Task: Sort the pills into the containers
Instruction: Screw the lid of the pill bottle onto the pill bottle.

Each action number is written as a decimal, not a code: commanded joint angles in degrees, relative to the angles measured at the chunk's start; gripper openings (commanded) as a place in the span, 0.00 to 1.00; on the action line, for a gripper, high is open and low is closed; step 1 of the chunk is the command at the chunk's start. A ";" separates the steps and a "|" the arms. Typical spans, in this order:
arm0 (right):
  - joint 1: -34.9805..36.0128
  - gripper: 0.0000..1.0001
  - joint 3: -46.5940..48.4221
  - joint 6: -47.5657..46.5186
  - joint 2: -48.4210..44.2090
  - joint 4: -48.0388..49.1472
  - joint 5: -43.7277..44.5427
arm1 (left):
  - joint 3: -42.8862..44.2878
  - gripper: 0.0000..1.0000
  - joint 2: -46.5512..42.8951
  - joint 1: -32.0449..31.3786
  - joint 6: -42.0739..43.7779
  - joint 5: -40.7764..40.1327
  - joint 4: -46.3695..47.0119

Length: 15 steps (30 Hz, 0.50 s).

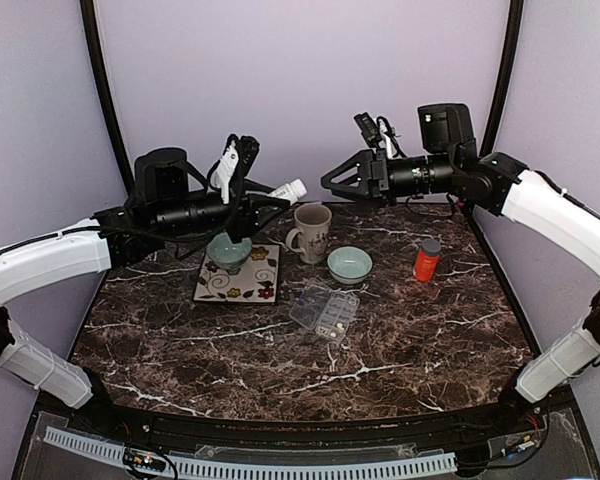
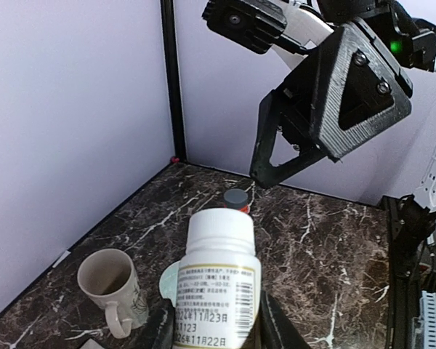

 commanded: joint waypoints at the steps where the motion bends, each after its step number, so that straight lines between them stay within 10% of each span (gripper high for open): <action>1: -0.26 0.54 -1.72 -6.54 -2.25 0.44 1.73 | 5.34 0.00 3.56 3.60 -9.54 20.03 -3.86; 9: -0.09 0.55 -3.05 -10.48 -3.19 0.93 2.24 | 12.40 0.00 13.18 6.32 -19.71 44.29 -5.68; 15: 0.48 0.54 -2.82 -11.87 -3.00 -0.40 2.44 | 12.22 0.00 14.85 7.25 -24.83 48.05 -0.83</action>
